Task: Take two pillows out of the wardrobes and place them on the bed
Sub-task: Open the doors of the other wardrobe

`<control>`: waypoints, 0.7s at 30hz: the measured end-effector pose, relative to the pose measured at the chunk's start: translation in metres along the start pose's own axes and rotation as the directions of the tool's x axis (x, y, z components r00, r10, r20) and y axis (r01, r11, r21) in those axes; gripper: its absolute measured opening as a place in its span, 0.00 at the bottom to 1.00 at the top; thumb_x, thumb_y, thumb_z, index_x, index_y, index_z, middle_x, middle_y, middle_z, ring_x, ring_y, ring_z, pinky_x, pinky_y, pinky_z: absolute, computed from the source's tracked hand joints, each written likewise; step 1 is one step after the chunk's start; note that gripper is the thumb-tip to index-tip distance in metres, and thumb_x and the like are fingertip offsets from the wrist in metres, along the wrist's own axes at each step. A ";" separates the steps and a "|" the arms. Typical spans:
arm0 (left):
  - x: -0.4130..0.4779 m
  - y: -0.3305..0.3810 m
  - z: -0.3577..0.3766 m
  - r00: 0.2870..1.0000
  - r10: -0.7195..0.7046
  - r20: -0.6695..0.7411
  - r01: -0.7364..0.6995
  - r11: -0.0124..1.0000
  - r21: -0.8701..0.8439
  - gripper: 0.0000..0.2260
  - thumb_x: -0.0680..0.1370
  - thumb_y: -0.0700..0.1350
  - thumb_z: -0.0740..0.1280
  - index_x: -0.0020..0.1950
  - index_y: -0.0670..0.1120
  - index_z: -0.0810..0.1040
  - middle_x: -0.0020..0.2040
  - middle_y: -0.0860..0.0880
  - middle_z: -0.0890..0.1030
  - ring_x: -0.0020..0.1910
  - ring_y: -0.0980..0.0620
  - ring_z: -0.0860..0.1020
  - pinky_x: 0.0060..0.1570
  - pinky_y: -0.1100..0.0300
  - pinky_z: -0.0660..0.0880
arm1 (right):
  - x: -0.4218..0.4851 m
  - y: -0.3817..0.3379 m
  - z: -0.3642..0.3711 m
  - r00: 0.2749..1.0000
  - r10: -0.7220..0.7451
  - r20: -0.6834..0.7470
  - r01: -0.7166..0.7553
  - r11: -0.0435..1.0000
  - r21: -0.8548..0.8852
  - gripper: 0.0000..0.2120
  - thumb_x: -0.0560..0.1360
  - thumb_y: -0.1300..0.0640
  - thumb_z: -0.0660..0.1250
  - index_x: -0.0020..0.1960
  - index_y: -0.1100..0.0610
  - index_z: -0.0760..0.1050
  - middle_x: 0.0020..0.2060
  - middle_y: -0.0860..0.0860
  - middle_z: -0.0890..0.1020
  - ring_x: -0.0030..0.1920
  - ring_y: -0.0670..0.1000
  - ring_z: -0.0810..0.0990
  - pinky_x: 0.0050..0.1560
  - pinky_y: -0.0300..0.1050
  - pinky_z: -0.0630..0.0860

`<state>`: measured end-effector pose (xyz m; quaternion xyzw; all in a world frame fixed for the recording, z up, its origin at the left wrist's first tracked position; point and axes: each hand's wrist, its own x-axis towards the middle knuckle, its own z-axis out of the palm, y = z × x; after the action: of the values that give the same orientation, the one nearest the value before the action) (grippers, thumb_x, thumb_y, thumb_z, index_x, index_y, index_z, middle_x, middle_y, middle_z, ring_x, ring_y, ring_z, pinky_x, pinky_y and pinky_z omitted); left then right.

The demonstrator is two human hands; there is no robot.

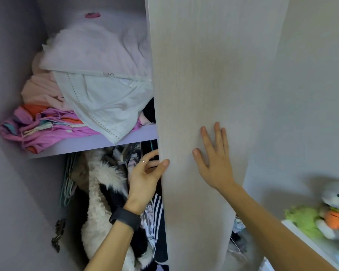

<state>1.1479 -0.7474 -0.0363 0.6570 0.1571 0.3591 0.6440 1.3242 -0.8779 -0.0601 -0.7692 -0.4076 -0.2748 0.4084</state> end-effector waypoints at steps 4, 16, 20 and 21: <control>-0.041 0.017 0.004 0.984 -0.056 0.172 0.073 0.993 -0.093 0.12 0.81 0.43 0.65 0.64 0.49 0.81 0.53 0.44 0.86 0.55 0.47 0.84 0.58 0.48 0.80 | -0.056 -0.019 -0.024 0.990 0.107 0.086 -0.122 0.976 0.179 0.34 0.81 0.45 0.63 0.81 0.41 0.50 0.82 0.44 0.45 0.82 0.48 0.46 0.79 0.52 0.55; -0.086 0.004 0.064 0.808 0.006 0.590 0.175 0.952 -0.250 0.23 0.68 0.31 0.59 0.56 0.45 0.85 0.55 0.44 0.86 0.59 0.43 0.82 0.63 0.49 0.77 | -0.199 -0.037 -0.094 0.963 0.267 0.020 -0.257 0.904 0.342 0.31 0.79 0.41 0.66 0.79 0.39 0.59 0.76 0.44 0.69 0.75 0.48 0.69 0.66 0.57 0.76; -0.094 -0.014 0.109 0.751 0.103 0.652 0.017 0.984 -0.176 0.27 0.70 0.29 0.62 0.59 0.54 0.85 0.63 0.50 0.82 0.67 0.50 0.77 0.63 0.61 0.73 | -0.219 -0.033 -0.125 0.937 0.329 -0.113 -0.291 0.920 0.263 0.29 0.79 0.46 0.66 0.77 0.34 0.60 0.69 0.36 0.75 0.66 0.40 0.77 0.51 0.35 0.81; -0.095 -0.021 0.120 0.736 0.123 0.666 -0.039 0.989 -0.140 0.29 0.71 0.29 0.62 0.62 0.56 0.82 0.66 0.49 0.80 0.69 0.51 0.75 0.64 0.62 0.72 | -0.223 -0.032 -0.133 0.926 0.352 -0.136 -0.316 0.921 0.227 0.29 0.79 0.48 0.66 0.76 0.32 0.60 0.67 0.32 0.75 0.64 0.37 0.77 0.48 0.31 0.80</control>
<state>1.1682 -0.8959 -0.0713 0.7096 -0.1359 0.1341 0.6783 1.1697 -1.0701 -0.1470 -0.7553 -0.2583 -0.2246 0.5589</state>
